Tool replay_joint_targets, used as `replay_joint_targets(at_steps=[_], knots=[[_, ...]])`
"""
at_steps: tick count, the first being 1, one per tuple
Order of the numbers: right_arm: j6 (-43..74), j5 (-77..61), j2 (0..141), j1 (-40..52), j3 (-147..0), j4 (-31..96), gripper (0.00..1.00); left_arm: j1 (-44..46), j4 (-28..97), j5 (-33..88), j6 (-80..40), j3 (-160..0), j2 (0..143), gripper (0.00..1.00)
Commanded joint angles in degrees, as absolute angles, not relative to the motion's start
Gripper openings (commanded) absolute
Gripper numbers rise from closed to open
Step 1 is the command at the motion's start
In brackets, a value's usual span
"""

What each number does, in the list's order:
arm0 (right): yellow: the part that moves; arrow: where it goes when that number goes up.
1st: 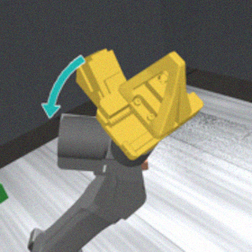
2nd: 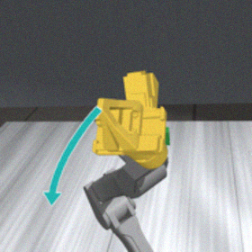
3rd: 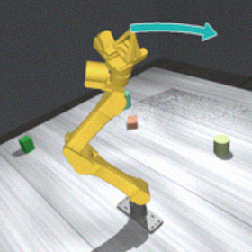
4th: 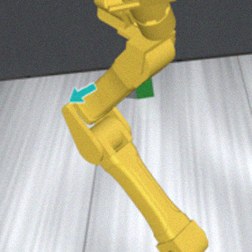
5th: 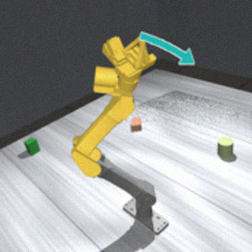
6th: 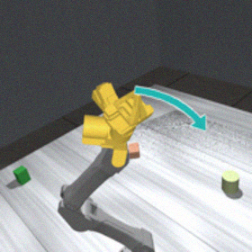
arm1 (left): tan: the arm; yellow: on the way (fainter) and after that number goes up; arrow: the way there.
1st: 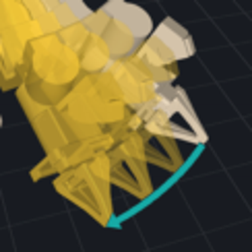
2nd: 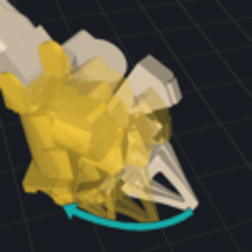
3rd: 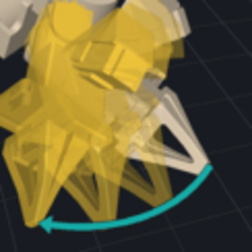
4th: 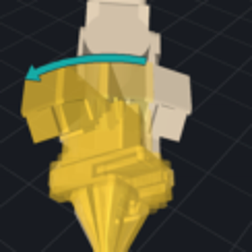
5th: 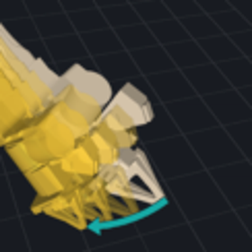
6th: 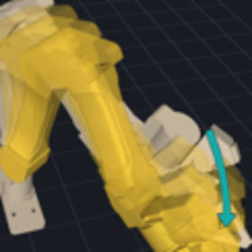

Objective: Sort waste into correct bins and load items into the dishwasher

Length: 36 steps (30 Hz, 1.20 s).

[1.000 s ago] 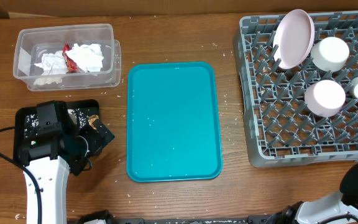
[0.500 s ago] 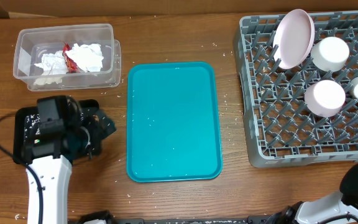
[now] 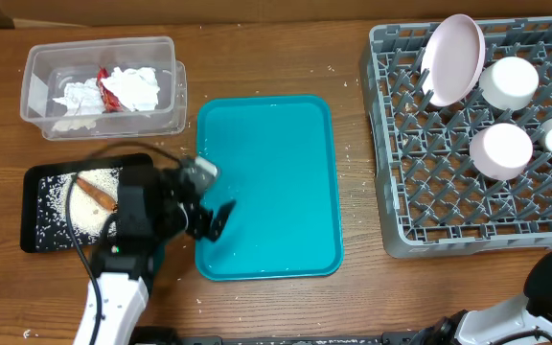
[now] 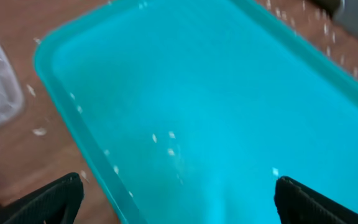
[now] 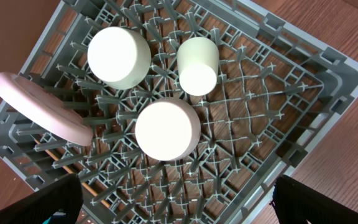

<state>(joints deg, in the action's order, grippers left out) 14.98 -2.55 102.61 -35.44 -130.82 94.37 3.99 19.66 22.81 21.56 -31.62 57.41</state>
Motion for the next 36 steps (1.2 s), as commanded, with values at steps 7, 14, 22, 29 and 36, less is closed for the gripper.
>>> replay_joint_targets(at_steps=[7,14,22,29,36], knots=[[15.03,-2.48,102.24,-35.42,-131.48,94.24,1.0,3.49,6.96,24.05,25.67,-15.05,44.42,1.0],[15.03,-2.5,102.24,-35.42,-131.48,94.24,1.0,3.4,4.45,24.01,22.59,-9.41,38.26,1.0],[15.03,-2.5,102.24,-35.42,-131.48,94.24,1.0,3.4,-3.44,23.44,21.8,-0.16,26.83,1.0],[15.03,-2.5,102.24,-35.42,-131.48,94.24,1.0,3.29,-2.63,10.44,9.91,-0.27,19.57,1.0],[15.03,-2.5,102.24,-35.42,-131.48,94.24,1.0,3.22,4.45,0.49,4.54,-0.25,13.91,1.0]])
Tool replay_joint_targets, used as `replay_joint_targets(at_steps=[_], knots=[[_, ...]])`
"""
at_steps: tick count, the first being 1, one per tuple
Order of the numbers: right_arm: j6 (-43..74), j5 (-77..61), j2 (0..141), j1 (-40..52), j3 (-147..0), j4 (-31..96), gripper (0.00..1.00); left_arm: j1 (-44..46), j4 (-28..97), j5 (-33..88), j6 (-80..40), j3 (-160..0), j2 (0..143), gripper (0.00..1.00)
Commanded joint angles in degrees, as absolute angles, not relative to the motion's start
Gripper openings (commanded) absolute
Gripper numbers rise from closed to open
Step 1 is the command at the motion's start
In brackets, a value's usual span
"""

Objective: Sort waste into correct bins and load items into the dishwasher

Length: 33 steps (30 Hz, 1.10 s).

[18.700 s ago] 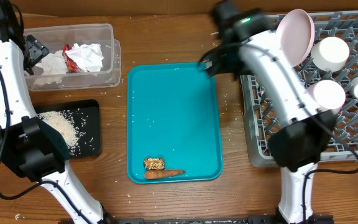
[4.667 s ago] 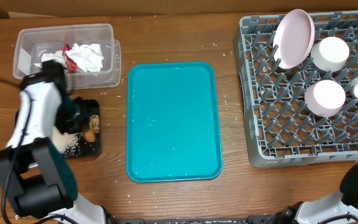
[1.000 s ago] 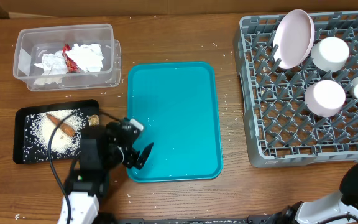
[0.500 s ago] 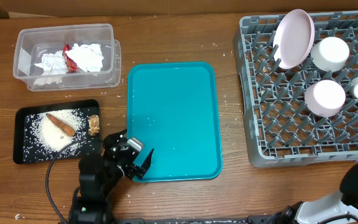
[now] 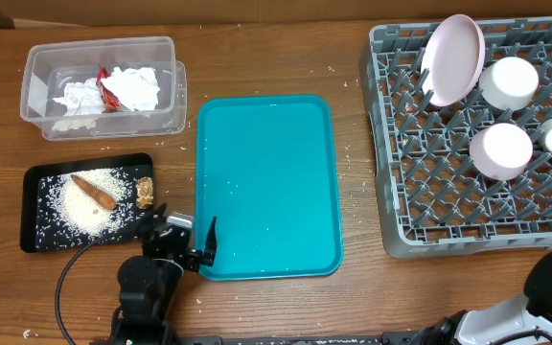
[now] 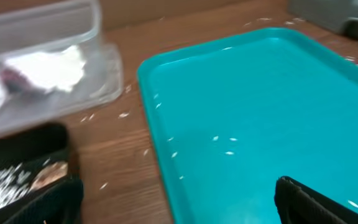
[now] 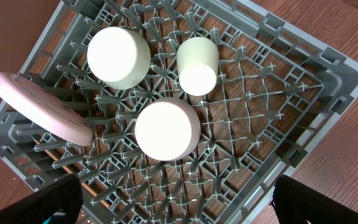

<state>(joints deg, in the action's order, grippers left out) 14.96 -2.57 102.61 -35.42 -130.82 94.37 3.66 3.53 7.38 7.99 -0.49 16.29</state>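
A teal tray (image 5: 266, 187) lies mid-table, bare but for a few rice grains. To its left, a black tray (image 5: 36, 235) holds rice, an orange food piece (image 5: 94, 192) and a brown bit. The clear bin (image 5: 103, 86) behind it contains white tissues and a red wrapper. At the right, the grey dish rack (image 5: 477, 220) carries a pink plate (image 7: 36, 106), two white bowls (image 7: 118, 56) and a cup (image 7: 197, 65). My left gripper (image 5: 185, 244) is open and empty, low at the teal tray's front left corner (image 6: 179, 199). My right gripper (image 7: 179, 199) hangs open above the rack.
Loose rice grains dot the wood around the teal tray (image 6: 260, 112) and near the clear bin (image 6: 42, 68). The right arm's body sits at the front right corner. A cable loops by the left arm at the table's front edge.
My left gripper has moved from over the black tray's right side back toward the table's front edge, leaving the black tray uncovered. It stays open and empty. The right arm has not moved.
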Motion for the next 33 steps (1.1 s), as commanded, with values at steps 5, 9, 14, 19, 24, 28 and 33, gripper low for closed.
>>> replay_joint_targets(at_steps=[5,9,14,19,24,28,33], knots=[[15.03,-2.48,102.24,-35.42,-131.48,94.24,1.0,1.76,4.43,-0.03,9.65,-0.25,10.7,1.0],[15.03,-2.5,102.24,-35.42,-131.48,94.24,1.0,0.8,4.43,0.01,12.47,-0.25,7.55,1.0],[15.03,-2.48,102.24,-35.42,-131.48,94.24,1.0,0.73,4.4,0.27,12.4,-0.25,3.05,1.0],[15.03,-2.5,102.24,-35.42,-131.48,94.24,1.0,0.64,4.4,0.19,12.43,-0.27,0.19,1.0],[15.03,-2.5,102.24,-35.42,-131.48,94.24,1.0,0.64,4.4,0.21,12.43,-0.27,0.19,1.0],[15.03,-2.5,102.24,-35.42,-131.48,94.24,1.0,0.67,4.43,0.21,12.43,-0.27,0.21,1.0],[15.03,-2.48,102.24,-35.42,-131.48,94.24,1.0,0.67,4.43,0.21,12.43,-0.27,0.21,1.0]])
